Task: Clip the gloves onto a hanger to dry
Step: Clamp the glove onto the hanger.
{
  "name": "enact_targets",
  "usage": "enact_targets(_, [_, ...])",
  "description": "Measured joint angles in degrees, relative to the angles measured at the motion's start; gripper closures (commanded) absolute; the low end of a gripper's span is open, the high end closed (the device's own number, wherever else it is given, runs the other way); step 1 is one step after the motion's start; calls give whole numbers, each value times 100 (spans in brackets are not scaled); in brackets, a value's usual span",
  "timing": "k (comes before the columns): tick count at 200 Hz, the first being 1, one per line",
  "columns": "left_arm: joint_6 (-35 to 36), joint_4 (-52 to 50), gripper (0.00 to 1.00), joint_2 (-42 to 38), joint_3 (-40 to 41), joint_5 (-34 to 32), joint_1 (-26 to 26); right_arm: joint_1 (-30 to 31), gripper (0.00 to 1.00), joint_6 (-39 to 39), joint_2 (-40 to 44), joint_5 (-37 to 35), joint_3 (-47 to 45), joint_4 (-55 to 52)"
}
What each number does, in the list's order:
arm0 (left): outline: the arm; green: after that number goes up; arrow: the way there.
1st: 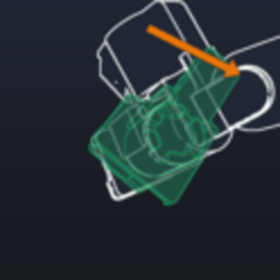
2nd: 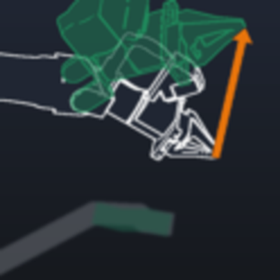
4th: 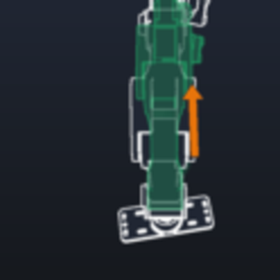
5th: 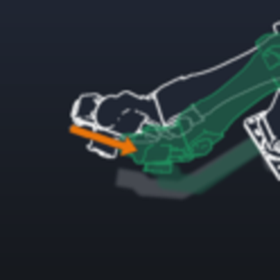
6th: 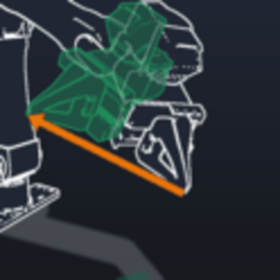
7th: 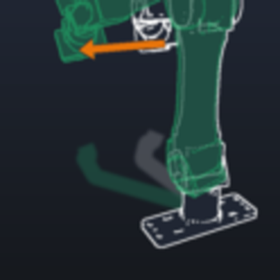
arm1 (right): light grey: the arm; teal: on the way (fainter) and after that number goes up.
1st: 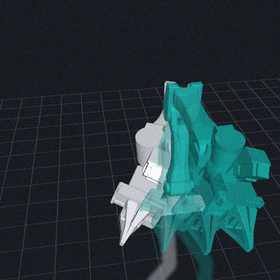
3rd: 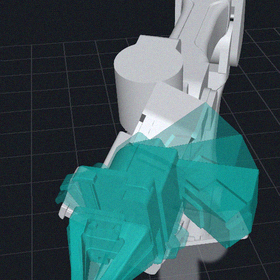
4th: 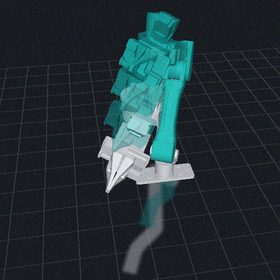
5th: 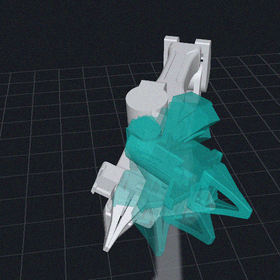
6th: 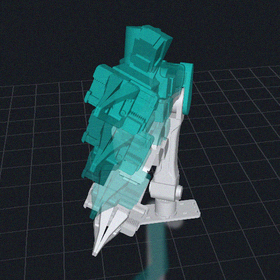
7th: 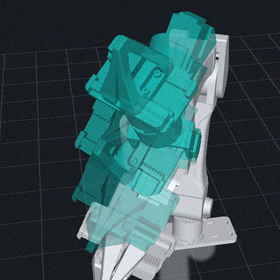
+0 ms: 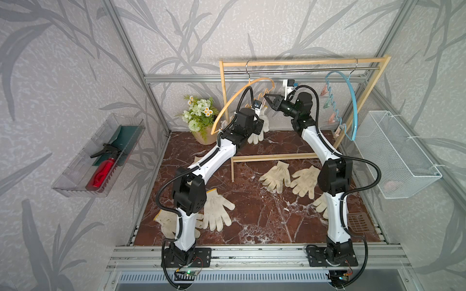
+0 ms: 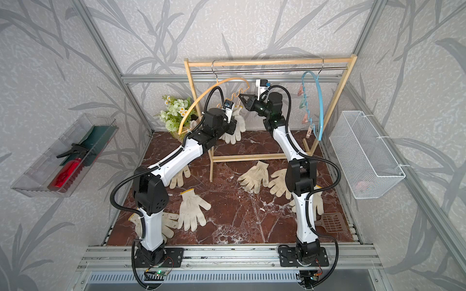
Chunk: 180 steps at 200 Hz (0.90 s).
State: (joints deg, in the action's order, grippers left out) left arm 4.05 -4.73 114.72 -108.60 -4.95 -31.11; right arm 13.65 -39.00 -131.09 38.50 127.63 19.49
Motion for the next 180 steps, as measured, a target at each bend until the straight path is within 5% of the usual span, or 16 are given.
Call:
enact_targets(103, [11, 0, 100, 4, -157, -188, -7, 11, 81, -17, 90, 42, -225, 90])
enact_targets(153, [13, 7, 100, 4, -166, -201, -28, 11, 51, 4, 92, 33, -278, 81])
enact_targets(180, [-20, 13, 75, 4, -149, -195, -35, 11, 49, -4, 96, 15, -278, 83])
